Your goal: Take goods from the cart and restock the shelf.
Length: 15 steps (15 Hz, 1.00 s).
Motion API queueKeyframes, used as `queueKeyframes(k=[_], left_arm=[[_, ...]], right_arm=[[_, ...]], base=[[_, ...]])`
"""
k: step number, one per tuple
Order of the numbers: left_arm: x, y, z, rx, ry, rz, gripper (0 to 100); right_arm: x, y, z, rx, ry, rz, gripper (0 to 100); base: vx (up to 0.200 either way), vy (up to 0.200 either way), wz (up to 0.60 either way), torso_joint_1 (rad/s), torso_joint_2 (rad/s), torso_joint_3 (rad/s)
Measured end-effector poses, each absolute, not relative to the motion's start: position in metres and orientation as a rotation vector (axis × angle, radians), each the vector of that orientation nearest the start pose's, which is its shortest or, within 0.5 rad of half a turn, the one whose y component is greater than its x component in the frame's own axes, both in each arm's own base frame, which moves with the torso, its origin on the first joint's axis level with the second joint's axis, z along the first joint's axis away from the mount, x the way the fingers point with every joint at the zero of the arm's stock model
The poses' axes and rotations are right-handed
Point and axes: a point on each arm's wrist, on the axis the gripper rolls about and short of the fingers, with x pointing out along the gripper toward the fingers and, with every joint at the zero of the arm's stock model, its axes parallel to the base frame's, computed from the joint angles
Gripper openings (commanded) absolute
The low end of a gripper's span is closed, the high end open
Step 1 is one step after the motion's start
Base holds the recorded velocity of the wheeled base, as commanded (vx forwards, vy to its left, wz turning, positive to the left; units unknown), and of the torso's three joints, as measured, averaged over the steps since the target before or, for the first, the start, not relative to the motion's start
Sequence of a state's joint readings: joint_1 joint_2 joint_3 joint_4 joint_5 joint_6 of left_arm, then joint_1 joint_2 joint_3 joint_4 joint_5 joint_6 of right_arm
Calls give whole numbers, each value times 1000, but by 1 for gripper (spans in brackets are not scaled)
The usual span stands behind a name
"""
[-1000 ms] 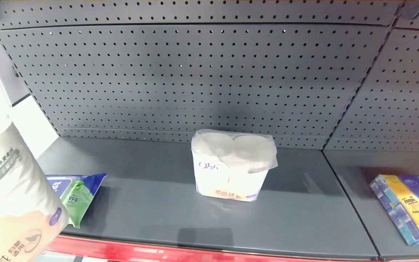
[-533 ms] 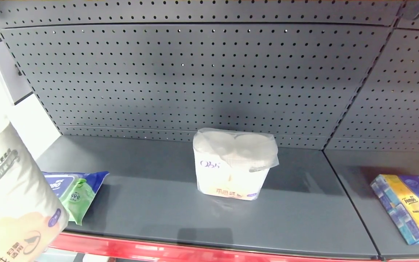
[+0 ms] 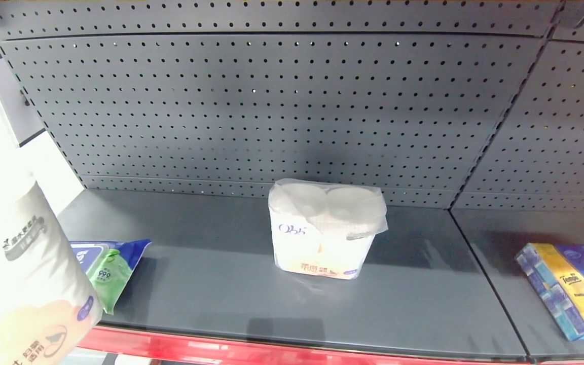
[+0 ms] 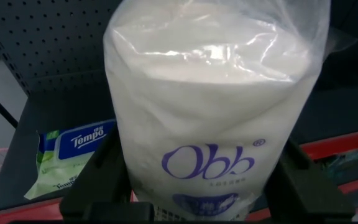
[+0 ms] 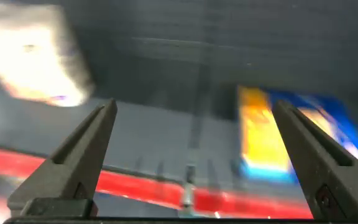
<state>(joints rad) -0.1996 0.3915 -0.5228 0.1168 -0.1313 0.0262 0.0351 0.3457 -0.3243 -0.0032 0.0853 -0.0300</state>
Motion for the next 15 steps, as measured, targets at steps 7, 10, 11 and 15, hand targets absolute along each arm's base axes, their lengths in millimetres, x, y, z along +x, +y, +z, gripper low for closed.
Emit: queueKeyframes(k=[7, 10, 11, 15], left_arm=[[-3, -3, 214, 55, 19, -359, 0], [-2, -4, 215, 55, 24, -402, 0], [-1, -5, 216, 53, 24, -418, 0], [0, -5, 215, 50, 34, -435, 0]], right_arm=[[140, 35, 207, -101, 228, 766, 100], [187, 59, 189, -151, 294, 967, 100], [201, 67, 186, -170, 300, 1007, 100], [239, 99, 182, -188, 299, 1150, 100]], base=[[0, 0, 0, 0, 0, 0], [0, 0, 0, 0, 0, 0], [0, 0, 0, 0, 0, 0], [0, 0, 0, 0, 0, 0]])
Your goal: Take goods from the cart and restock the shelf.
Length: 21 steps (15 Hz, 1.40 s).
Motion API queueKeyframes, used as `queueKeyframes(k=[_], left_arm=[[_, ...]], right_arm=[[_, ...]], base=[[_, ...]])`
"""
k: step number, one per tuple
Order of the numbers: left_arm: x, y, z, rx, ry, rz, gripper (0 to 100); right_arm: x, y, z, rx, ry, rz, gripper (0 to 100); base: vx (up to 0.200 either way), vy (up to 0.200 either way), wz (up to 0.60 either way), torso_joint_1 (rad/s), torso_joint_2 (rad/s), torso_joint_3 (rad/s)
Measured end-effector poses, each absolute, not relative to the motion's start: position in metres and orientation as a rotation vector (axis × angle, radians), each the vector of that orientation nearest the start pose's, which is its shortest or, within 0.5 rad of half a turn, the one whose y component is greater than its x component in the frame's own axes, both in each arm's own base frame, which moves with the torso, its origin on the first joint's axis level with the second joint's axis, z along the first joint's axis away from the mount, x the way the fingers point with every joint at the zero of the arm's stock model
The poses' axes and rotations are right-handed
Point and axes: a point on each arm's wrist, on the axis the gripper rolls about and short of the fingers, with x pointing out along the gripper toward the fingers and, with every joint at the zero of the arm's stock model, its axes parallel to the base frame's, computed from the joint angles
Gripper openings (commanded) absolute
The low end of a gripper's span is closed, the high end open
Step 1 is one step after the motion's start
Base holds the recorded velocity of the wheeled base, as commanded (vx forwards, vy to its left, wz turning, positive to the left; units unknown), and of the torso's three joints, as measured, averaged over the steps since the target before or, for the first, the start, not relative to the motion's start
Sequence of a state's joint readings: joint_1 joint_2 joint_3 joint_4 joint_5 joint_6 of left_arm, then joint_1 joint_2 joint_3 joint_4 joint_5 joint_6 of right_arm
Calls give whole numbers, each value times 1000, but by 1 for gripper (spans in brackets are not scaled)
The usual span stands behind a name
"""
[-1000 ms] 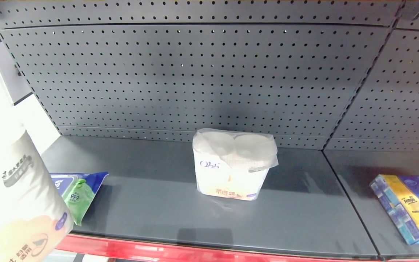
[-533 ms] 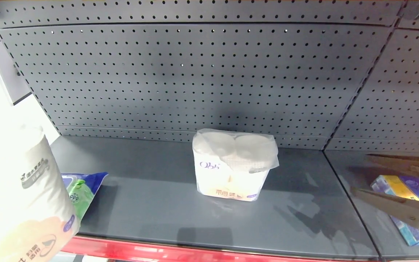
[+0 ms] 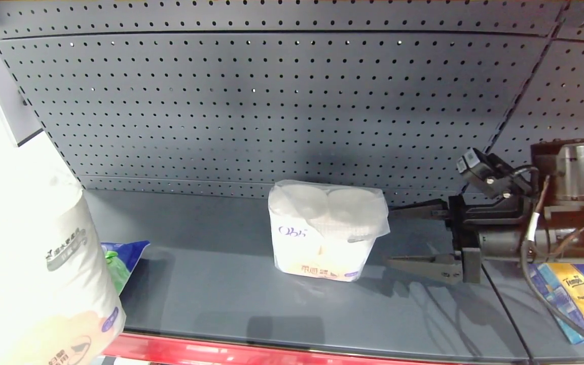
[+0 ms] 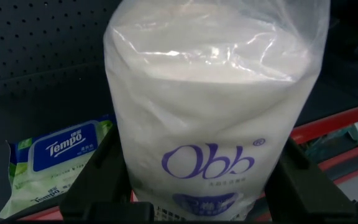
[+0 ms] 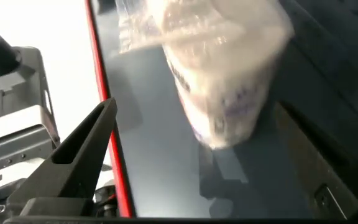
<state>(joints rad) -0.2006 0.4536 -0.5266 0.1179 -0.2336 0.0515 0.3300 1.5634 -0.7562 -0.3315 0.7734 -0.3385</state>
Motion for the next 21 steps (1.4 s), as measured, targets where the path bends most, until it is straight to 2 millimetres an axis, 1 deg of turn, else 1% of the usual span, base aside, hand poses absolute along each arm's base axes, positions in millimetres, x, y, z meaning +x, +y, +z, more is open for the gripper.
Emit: queueKeyframes(k=[2, 7, 14, 15, 18, 21], left_arm=[[0, -5, 215, 49, 35, -435, 0], [1, -5, 215, 49, 41, -436, 0], [1, -6, 214, 49, 44, -436, 0], [1, -6, 213, 49, 45, -435, 0], [1, -5, 213, 49, 42, -435, 0], [0, -5, 213, 49, 41, -435, 0]], right_arm=[[250, 107, 179, -195, 308, 1164, 100], [274, 116, 174, -221, 296, 1174, 100], [295, 137, 169, -247, 286, 1207, 100], [297, 139, 168, -248, 286, 1211, 0], [303, 143, 165, -246, 291, 1216, 0], [301, 146, 161, -247, 295, 1241, 0]], base=[[0, 0, 0, 0, 0, 0], [0, 0, 0, 0, 0, 0], [0, 0, 0, 0, 0, 0], [0, 0, 0, 0, 0, 0], [0, 0, 0, 0, 0, 0], [0, 0, 0, 0, 0, 0]])
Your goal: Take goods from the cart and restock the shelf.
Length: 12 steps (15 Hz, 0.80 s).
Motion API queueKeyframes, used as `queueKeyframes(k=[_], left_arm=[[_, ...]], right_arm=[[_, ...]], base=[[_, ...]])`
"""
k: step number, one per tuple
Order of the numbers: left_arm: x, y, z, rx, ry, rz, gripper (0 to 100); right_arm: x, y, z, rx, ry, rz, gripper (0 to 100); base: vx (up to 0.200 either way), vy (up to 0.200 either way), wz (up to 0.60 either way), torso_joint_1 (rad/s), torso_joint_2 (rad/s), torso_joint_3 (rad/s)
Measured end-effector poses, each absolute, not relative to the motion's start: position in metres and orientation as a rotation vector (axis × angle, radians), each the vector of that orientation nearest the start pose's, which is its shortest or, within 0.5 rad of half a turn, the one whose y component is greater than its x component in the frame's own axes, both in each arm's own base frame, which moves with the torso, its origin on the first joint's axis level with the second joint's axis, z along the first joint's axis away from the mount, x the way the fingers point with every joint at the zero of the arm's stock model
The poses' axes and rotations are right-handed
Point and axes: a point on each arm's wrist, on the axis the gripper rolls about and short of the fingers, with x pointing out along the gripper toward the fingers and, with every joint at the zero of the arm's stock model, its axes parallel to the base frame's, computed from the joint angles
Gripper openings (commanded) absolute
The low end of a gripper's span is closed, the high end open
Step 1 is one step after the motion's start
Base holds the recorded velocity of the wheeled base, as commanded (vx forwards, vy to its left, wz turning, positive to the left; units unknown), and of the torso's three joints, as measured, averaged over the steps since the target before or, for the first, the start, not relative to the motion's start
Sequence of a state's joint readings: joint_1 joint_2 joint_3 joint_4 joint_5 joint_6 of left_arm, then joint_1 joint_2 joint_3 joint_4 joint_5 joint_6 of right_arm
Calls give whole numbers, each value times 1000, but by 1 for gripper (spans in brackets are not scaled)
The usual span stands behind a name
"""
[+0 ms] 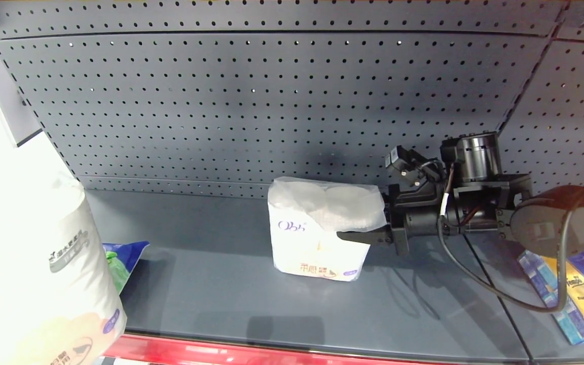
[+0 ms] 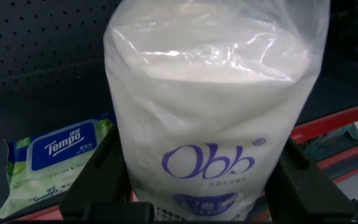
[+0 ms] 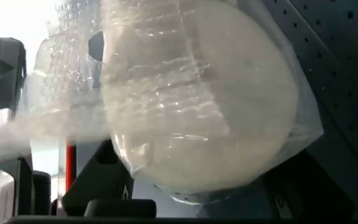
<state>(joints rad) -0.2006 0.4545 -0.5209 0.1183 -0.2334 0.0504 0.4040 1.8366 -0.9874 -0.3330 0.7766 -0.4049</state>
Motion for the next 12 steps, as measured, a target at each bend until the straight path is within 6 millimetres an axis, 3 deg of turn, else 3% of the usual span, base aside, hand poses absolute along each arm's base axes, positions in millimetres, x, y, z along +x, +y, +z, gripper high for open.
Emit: queueKeyframes(k=[6, 12], left_arm=[[0, -5, 214, 49, 36, -435, 0], [1, -6, 213, 47, 42, -443, 0]], right_arm=[[276, 141, 156, -251, 316, 1284, 0], [229, 136, 150, -255, 357, 1343, 0]], base=[[0, 0, 0, 0, 0, 0], [0, 0, 0, 0, 0, 0]])
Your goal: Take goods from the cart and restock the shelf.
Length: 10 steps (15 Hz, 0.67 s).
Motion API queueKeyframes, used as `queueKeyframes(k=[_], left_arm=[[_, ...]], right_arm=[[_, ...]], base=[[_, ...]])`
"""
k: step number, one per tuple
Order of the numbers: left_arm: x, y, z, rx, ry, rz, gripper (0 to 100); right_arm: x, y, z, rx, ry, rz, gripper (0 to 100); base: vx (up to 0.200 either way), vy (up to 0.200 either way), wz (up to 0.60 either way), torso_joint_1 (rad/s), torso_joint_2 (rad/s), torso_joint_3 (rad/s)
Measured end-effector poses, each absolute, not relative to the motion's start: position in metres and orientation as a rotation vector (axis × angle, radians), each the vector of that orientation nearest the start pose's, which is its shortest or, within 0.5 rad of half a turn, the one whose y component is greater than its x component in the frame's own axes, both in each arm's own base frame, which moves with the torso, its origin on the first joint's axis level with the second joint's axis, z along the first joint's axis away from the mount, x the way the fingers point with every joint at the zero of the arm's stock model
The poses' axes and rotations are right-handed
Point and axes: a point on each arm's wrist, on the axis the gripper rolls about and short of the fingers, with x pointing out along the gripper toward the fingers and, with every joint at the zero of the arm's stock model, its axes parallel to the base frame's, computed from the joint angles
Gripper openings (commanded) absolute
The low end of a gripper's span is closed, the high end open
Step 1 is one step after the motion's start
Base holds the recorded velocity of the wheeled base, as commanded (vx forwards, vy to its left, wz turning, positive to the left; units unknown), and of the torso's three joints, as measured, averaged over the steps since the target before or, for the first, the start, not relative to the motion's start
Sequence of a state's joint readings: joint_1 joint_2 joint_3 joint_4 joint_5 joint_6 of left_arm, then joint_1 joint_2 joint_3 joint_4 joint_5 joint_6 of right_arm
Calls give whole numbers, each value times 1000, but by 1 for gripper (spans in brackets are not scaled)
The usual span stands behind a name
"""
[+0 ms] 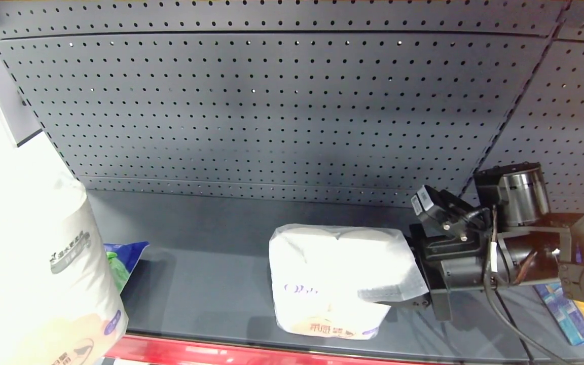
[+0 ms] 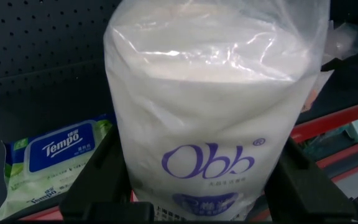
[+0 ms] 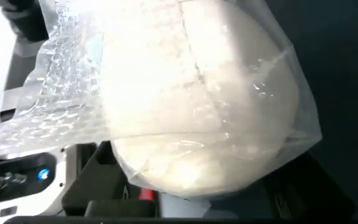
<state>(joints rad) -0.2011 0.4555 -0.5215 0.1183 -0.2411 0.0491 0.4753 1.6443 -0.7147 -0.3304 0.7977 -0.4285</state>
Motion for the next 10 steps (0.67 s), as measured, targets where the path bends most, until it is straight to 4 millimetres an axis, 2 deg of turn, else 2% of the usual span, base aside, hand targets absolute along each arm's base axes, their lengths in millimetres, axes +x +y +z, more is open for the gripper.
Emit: queueKeyframes(k=[3, 10], left_arm=[[0, -6, 213, 47, 40, -445, 0], [-1, -5, 213, 47, 36, -446, 0]], right_arm=[[218, 139, 149, -261, 361, 1373, 0], [213, 141, 150, -293, 358, 1350, 0]], base=[[0, 0, 0, 0, 0, 0], [0, 0, 0, 0, 0, 0]])
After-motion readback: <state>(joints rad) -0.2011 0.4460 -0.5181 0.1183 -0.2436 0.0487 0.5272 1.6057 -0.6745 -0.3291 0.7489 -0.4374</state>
